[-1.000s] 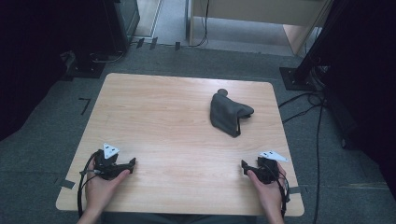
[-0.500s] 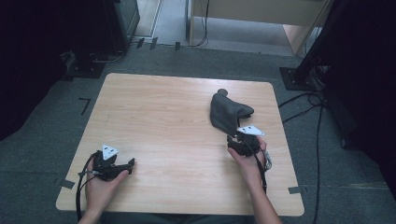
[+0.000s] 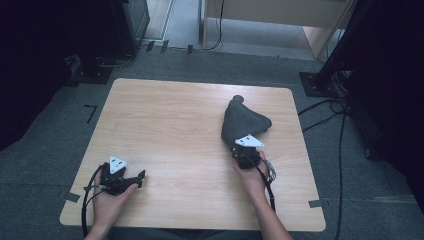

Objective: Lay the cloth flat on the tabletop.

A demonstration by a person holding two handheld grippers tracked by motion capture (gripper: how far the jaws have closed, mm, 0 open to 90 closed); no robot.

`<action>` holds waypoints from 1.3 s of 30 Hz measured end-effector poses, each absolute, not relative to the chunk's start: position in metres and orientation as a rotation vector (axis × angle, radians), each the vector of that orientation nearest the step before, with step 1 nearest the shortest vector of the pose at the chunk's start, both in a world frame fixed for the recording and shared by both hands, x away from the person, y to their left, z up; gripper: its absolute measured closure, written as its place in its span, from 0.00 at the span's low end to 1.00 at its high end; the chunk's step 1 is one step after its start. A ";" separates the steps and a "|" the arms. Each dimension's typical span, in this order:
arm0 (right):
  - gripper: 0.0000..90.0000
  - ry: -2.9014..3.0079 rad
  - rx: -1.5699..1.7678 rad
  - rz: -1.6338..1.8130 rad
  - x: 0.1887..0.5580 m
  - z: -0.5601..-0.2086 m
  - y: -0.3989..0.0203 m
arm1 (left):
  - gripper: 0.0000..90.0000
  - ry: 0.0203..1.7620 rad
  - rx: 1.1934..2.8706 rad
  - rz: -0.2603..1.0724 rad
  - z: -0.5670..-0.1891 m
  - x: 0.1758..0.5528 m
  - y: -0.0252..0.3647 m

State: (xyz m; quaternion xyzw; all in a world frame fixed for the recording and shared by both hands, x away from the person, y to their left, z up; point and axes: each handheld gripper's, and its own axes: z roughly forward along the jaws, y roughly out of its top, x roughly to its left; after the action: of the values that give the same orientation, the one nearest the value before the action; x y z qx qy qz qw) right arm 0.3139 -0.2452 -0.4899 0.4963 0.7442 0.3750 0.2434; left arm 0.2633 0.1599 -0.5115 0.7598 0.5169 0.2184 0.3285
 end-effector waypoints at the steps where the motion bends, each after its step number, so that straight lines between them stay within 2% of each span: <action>1: 0.98 2.050 1.338 1.054 0.308 -0.487 -0.237 | 0.17 1.342 1.987 0.560 -0.510 0.263 0.157; 7: 0.97 2.161 1.189 1.217 0.272 -0.472 -0.192 | 0.17 1.215 2.033 0.506 -0.506 0.260 0.129; 8: 0.87 2.238 1.072 1.319 0.258 -0.464 -0.174 | 0.17 1.189 2.040 0.488 -0.504 0.259 0.124; 10: 0.73 2.283 0.985 1.401 0.249 -0.451 -0.166 | 0.17 1.137 2.056 0.463 -0.502 0.258 0.114; 13: 0.58 2.214 1.028 1.460 0.249 -0.435 -0.180 | 0.17 1.048 2.064 0.391 -0.496 0.254 0.101; 15: 0.56 2.192 1.046 1.435 0.250 -0.434 -0.186 | 0.17 1.022 2.063 0.379 -0.495 0.252 0.098; 16: 0.55 2.174 1.131 1.373 0.257 -0.439 -0.207 | 0.17 0.998 2.071 0.363 -0.494 0.250 0.094; 19: 0.52 2.138 1.252 1.152 0.264 -0.458 -0.230 | 0.17 0.904 2.127 0.285 -0.496 0.242 0.076; 24: 0.44 2.132 1.422 1.098 0.270 -0.479 -0.258 | 0.17 0.862 2.187 0.275 -0.497 0.235 0.052; 25: 0.42 2.148 1.457 1.114 0.269 -0.483 -0.266 | 0.28 0.868 2.224 0.293 -0.499 0.233 0.042; 26: 0.44 2.161 1.474 1.121 0.268 -0.485 -0.269 | 0.35 0.868 2.224 0.293 -0.499 0.233 0.042; 27: 0.47 2.174 1.480 1.127 0.267 -0.488 -0.270 | 0.38 0.893 2.245 0.312 -0.500 0.233 0.038; 28: 0.47 2.174 1.480 1.127 0.267 -0.488 -0.270 | 0.38 0.918 2.252 0.293 -0.502 0.235 0.036; 29: 0.51 2.193 1.472 1.123 0.266 -0.491 -0.271 | 0.41 0.933 2.238 0.256 -0.503 0.238 0.037; 30: 0.59 2.218 1.471 1.116 0.265 -0.493 -0.270 | 0.60 0.941 2.225 0.224 -0.503 0.240 0.038; 31: 0.78 2.246 1.460 1.126 0.264 -0.497 -0.269 | 0.68 0.935 2.214 0.232 -0.502 0.241 0.040; 32: 0.78 2.246 1.460 1.126 0.264 -0.497 -0.269 | 0.79 0.935 2.214 0.232 -0.502 0.241 0.040; 33: 0.87 2.255 1.451 1.139 0.263 -0.496 -0.269 | 0.79 0.922 2.214 0.265 -0.500 0.239 0.041; 34: 0.94 2.241 1.405 1.189 0.260 -0.489 -0.270 | 0.91 0.893 2.192 0.246 -0.496 0.239 0.047; 35: 0.94 2.241 1.405 1.189 0.260 -0.489 -0.270 | 0.94 0.893 2.192 0.246 -0.496 0.239 0.047; 39: 0.96 2.192 1.302 1.291 0.250 -0.466 -0.269 | 0.96 0.846 2.110 0.248 -0.477 0.236 0.064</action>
State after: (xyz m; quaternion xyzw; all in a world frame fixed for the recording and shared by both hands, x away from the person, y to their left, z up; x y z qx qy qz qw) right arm 0.2499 -0.2693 -0.4660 0.4511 0.7593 0.4472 0.1414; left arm 0.2355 0.0644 -0.4769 0.8396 0.3366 0.0986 0.4148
